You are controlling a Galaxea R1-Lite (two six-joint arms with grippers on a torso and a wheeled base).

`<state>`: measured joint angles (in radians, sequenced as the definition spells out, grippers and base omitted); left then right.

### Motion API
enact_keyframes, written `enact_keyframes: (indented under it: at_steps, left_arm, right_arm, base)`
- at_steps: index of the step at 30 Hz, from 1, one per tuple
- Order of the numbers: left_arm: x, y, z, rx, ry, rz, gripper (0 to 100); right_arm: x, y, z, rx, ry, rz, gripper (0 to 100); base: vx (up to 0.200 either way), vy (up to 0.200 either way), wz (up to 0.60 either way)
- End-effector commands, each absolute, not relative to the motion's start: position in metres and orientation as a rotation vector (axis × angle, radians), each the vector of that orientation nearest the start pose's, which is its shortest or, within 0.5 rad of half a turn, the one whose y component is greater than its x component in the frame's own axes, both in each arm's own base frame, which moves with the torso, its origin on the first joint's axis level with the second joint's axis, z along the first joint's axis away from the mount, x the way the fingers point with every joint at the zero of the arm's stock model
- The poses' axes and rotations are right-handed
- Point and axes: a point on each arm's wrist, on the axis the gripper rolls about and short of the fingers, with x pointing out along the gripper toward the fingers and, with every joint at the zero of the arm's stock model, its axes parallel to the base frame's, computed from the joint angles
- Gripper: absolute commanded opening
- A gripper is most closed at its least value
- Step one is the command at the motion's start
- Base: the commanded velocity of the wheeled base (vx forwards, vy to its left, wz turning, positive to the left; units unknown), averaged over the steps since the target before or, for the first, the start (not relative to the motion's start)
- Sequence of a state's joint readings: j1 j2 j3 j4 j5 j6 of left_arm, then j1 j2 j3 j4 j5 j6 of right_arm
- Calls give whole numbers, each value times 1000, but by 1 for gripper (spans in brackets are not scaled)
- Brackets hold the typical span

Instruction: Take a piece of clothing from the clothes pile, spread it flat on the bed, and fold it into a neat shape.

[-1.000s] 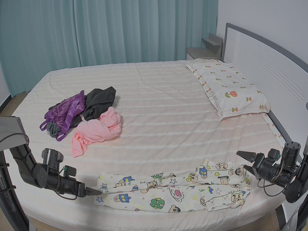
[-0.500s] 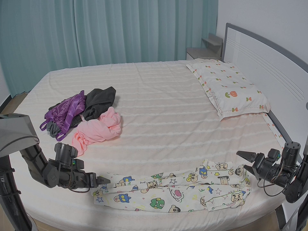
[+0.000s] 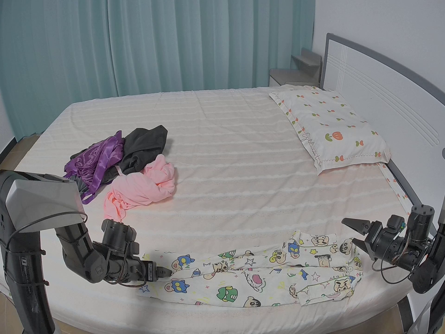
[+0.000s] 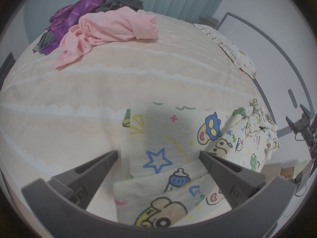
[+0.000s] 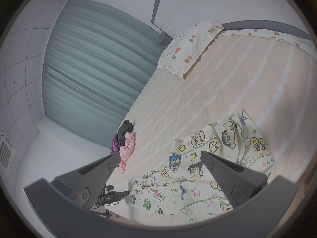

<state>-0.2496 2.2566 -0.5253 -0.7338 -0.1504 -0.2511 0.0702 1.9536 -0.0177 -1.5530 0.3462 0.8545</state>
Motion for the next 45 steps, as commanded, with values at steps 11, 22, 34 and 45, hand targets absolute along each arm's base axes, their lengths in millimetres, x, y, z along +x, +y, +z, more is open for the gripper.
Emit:
enact_keyframes:
  at_steps: [11, 22, 34, 45]
  left_arm:
    - [285, -79, -45, -131, 1044, -214, 0]
    - [290, -65, -5, -173, 921, -192, 0]
    - [285, -8, 34, -247, 864, -110, 0]
    - [267, 99, 81, -337, 789, 72, 0]
  right_arm:
    - [210, 22, 50, 885, 533, 220, 100]
    - [210, 20, 50, 890, 530, 213, 100]
    - [210, 20, 50, 890, 532, 213, 100]
    - [210, 20, 50, 890, 532, 212, 100]
  base:
    - [0, 0, 0]
    - [0, 0, 0]
    - [0, 0, 0]
    - [0, 0, 0]
